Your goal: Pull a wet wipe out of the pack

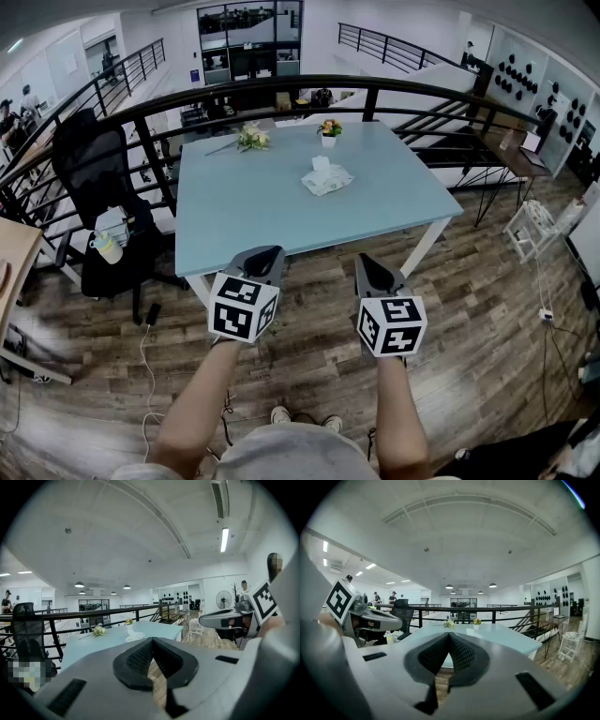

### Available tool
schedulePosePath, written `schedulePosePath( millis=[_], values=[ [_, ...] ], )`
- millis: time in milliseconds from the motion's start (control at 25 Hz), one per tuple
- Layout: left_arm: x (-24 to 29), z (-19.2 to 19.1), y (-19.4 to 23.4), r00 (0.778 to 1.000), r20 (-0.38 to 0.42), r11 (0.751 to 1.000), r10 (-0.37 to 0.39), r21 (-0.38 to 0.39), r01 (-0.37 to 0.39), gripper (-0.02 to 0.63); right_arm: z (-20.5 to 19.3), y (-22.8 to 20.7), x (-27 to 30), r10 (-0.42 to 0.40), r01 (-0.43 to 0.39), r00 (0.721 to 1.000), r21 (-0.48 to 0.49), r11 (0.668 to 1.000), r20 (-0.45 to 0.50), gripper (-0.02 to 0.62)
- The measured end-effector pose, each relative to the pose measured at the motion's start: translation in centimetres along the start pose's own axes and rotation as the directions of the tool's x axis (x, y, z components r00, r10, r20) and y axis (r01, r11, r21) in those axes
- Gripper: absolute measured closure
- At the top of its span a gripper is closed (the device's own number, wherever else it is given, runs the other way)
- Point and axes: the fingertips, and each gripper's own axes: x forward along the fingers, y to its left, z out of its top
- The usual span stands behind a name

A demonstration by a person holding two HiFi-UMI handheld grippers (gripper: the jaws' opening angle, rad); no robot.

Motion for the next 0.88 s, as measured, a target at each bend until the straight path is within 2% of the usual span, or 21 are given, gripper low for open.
schedulePosePath(
  millis=[880],
  values=[
    [2.7, -0.8, 3.4, 0.998, -0.013, 0.998, -0.061, -0.003, 0.061, 0.612, 0.0, 1.6, 4.3, -0.027, 0.027, 1.000, 0.036, 0.999, 0.000, 0.575]
  ],
)
